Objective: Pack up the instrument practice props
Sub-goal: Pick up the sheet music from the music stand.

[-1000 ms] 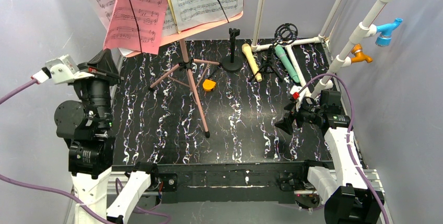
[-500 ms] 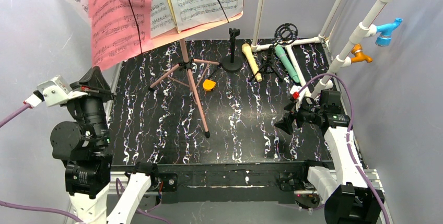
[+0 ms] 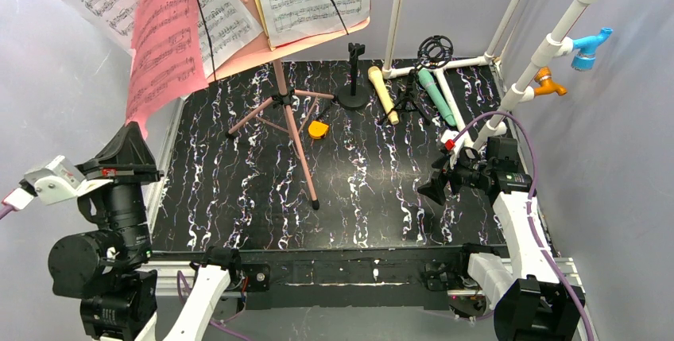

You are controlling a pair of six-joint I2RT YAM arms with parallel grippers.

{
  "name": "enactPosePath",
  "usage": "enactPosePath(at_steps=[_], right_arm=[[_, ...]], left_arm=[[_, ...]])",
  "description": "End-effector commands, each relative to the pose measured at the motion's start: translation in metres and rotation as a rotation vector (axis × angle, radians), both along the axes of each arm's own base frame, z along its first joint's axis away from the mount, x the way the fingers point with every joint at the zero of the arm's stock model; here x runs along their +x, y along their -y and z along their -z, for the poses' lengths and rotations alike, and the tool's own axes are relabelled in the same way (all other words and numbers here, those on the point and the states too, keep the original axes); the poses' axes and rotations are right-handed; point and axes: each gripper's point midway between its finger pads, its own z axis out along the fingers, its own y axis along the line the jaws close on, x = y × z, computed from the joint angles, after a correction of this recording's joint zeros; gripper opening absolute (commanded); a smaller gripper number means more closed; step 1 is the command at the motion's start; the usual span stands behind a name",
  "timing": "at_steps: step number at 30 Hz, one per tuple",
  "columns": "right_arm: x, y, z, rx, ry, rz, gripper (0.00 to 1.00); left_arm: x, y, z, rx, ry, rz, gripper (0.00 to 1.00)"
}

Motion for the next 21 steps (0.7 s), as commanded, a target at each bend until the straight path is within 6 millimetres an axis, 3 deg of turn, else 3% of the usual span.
enactPosePath(at_steps=[1, 8, 21], right_arm=[[0.000, -0.001, -0.001, 0.013, 0.004, -0.010, 1.00], [-0.001, -0.002, 0.000, 0.015, 0.000, -0.012, 1.00], [0.000, -0.001, 0.001, 0.014, -0.005, -0.010, 1.00]], left_arm=[[-0.012, 0.001, -0.028, 0.041, 0.076, 0.000, 0.00], [-0.031, 0.007, -0.051, 0.078, 0.144, 0.039, 0.00], [-0.043, 0.013, -0.060, 0.099, 0.179, 0.077, 0.00]])
